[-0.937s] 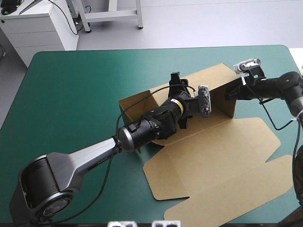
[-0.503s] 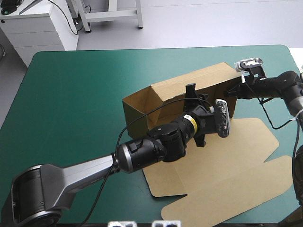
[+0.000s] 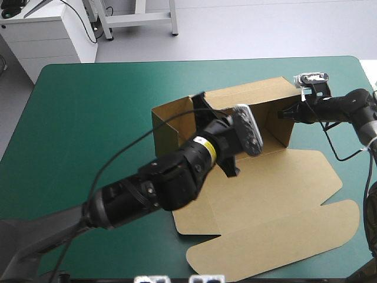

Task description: Fold the box

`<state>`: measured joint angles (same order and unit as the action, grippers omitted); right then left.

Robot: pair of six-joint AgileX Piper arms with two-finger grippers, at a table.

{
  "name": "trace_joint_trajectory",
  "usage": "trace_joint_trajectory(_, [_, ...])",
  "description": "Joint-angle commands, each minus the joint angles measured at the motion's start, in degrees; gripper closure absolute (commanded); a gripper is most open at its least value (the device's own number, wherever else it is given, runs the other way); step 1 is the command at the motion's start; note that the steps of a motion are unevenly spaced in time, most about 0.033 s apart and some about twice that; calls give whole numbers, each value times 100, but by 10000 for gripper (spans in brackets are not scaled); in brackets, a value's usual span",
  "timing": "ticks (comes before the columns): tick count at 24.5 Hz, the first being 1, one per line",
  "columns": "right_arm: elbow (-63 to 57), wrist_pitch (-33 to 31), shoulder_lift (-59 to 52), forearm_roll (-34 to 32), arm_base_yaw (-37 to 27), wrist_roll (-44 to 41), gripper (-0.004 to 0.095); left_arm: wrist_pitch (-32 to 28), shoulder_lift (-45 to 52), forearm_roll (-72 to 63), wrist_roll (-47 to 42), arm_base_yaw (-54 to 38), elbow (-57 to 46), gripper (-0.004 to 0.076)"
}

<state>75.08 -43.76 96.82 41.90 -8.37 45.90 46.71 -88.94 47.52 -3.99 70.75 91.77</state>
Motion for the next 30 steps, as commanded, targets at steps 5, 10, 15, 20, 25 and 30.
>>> trace_joint_trajectory(5, [129,-593,-744,-117,255,-1005,905,-57,1071,292,-399,-1859,522,731])
trace_joint_trajectory(10, [659,-987,-926,-1064,834,-2465,905,121,1395,-398,-407,-3440,511,732])
trace_joint_trajectory(15, [1681,-1633,-857,-2679,1820,-4058,906,113,1451,-2154,23,-5530,307,732])
trace_joint_trajectory(20, [2307,-2791,-377,-2933,2080,-4644,905,91,1451,-3521,573,-6539,-191,732])
trace_joint_trajectory(25, [2351,-2765,15,-3043,2378,-4724,905,126,1451,-3583,592,-6681,-534,732])
trace_joint_trajectory(30, [2351,-2205,516,-3384,2452,-4689,903,181,1451,-3833,739,-6693,-734,732])
